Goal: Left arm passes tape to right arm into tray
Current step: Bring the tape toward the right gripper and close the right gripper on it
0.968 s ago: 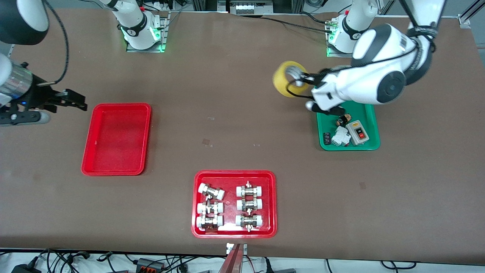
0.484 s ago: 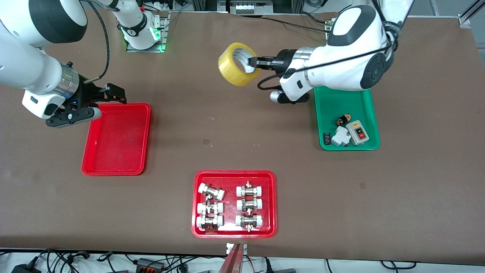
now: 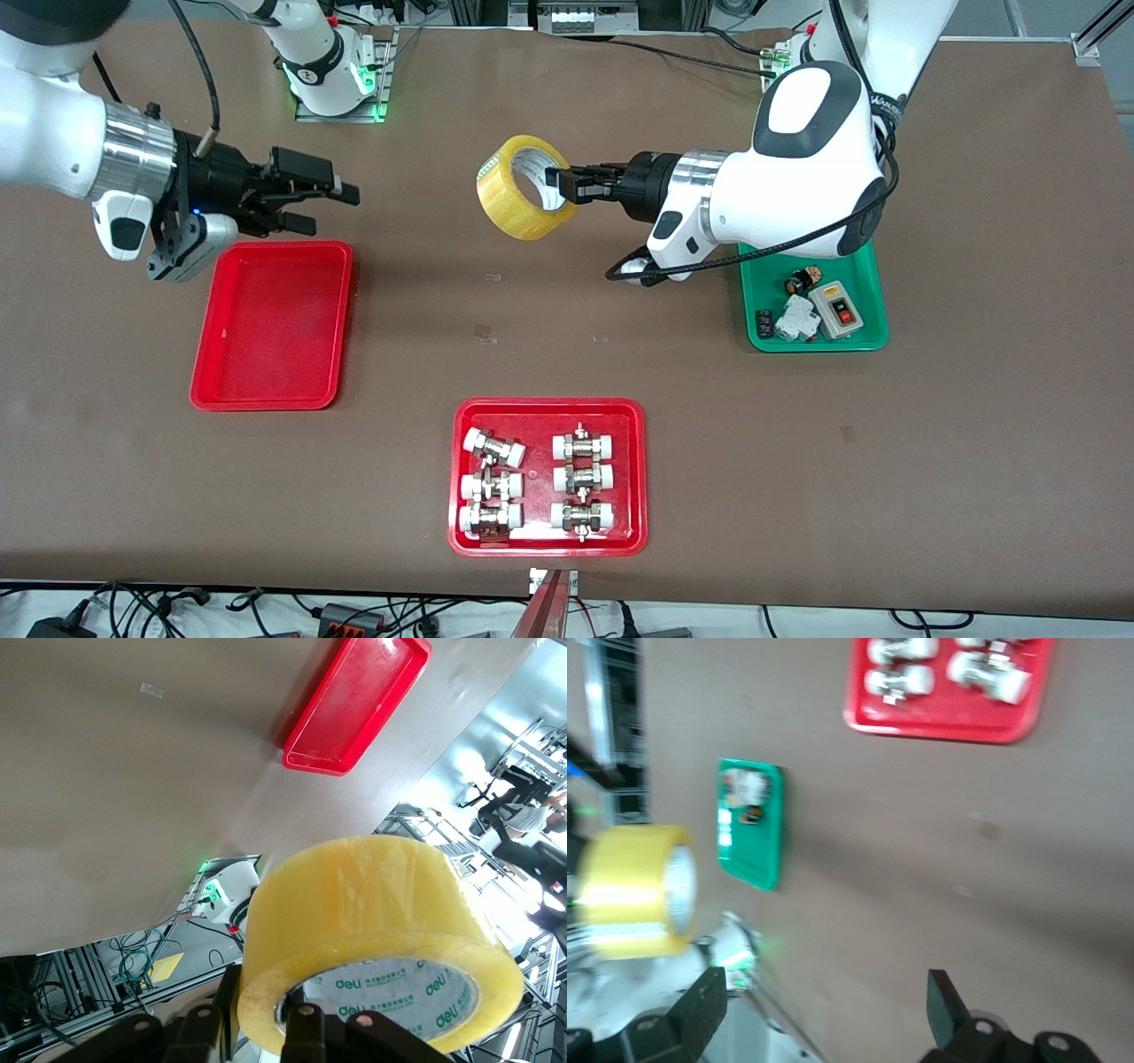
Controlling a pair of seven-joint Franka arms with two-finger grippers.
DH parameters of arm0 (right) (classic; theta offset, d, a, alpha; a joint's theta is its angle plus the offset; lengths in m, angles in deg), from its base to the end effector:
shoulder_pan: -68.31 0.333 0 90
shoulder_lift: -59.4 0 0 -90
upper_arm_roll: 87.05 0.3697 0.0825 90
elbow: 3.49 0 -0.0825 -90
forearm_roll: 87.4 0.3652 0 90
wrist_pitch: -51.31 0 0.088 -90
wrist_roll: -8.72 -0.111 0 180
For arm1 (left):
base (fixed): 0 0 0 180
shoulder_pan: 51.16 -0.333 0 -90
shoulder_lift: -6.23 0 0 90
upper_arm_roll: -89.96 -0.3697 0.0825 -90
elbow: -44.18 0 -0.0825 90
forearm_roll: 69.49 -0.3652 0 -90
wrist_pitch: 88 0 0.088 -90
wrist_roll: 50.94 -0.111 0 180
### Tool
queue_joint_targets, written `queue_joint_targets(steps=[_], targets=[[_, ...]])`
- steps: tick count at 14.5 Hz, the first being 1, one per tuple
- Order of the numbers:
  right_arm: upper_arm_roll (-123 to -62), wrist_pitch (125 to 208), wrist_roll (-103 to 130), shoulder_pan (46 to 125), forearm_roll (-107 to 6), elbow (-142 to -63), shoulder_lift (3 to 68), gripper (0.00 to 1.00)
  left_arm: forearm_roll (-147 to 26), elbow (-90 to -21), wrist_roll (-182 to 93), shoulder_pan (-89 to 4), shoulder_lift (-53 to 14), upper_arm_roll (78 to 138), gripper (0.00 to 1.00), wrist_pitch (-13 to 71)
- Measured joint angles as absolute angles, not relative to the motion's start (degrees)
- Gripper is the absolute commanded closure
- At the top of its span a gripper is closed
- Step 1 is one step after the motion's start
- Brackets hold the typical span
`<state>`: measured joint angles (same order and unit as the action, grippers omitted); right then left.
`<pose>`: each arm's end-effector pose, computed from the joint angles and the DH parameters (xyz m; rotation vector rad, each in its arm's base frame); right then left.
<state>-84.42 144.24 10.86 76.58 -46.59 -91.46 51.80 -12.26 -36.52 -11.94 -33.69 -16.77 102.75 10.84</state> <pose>0.5641 0.1772 0.6465 -2.4188 -0.2087 0.1251 0.5649 -0.3859 0.5718 2.1392 0.4105 -0.7988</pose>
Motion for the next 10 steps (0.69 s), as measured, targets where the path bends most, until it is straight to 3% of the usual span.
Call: queue_joint_targets(steps=[5,10], targets=[[-84.29,150.84,6.47,84.54,-43.91,-91.33,50.15,0.0,-12.26,-36.05,-11.87,-34.24,-16.77,102.68,0.99,10.78],[-84.31,154.24,-0.04,86.95,-40.68,-90.01,48.68,0.0,-12.26,-36.03,-11.84,-35.18,-16.77,102.63,0.99,10.18]])
